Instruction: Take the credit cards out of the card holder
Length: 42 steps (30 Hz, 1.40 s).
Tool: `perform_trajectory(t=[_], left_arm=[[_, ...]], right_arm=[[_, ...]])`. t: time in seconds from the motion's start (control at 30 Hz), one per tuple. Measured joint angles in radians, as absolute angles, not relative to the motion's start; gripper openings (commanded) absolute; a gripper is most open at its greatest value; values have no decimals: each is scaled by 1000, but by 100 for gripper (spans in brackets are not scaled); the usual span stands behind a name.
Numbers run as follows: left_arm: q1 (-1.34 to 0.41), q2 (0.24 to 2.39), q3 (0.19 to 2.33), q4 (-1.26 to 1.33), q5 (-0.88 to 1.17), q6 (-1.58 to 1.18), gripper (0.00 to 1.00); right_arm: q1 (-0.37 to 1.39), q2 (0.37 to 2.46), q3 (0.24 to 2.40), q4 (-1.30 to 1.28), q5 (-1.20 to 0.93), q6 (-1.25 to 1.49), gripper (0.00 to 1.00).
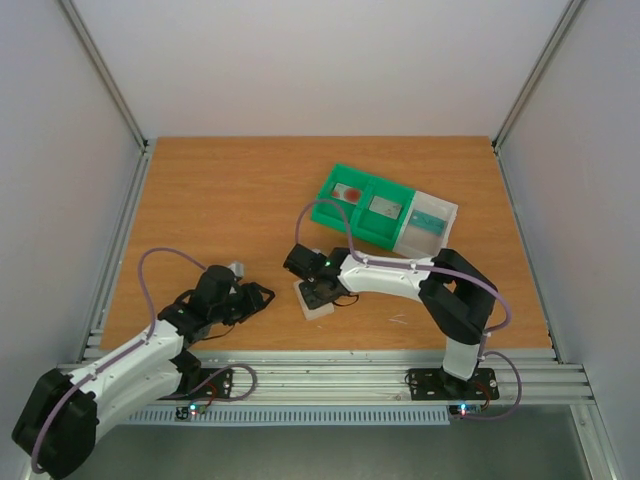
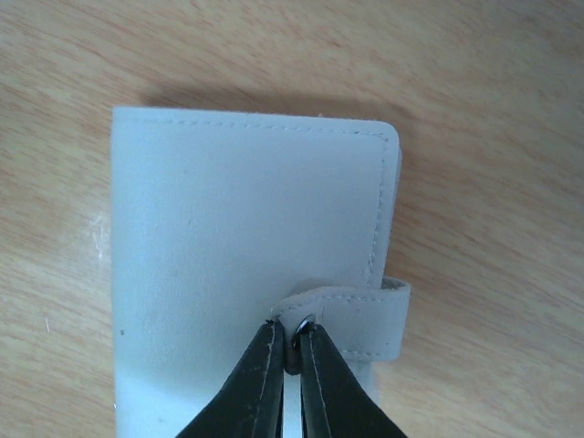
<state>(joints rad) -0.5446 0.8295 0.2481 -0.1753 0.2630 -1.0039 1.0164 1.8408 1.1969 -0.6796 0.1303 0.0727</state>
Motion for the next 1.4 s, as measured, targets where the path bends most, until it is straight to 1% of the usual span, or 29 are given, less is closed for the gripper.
perform_trajectory(t=[0.03, 0.4, 0.57, 0.7, 1.03, 1.23, 1.4], left_arm=[[-545, 834, 248, -171, 265, -1004, 49], [-545, 913, 248, -105, 291, -1010, 50], [-545, 1017, 249, 4, 345, -1024, 50], [-545, 1093, 258, 39, 382, -1023, 49], [-548, 1215, 295, 127, 478, -1020, 55], [-551, 1187, 295, 115, 490, -1013, 62], [-551, 1121, 304, 45, 480, -982, 67]], right_arm=[[1017, 1829, 1187, -678, 132, 74, 1], [1017, 1686, 1045, -619, 131, 93, 1], [1017, 1631, 1008, -575, 90, 114, 1], [1017, 1612, 992, -550, 58, 130, 1], [1017, 1541, 948, -412, -15, 130, 1], [1017, 1474, 895, -271, -92, 142, 1], [1017, 1474, 893, -253, -104, 158, 1]])
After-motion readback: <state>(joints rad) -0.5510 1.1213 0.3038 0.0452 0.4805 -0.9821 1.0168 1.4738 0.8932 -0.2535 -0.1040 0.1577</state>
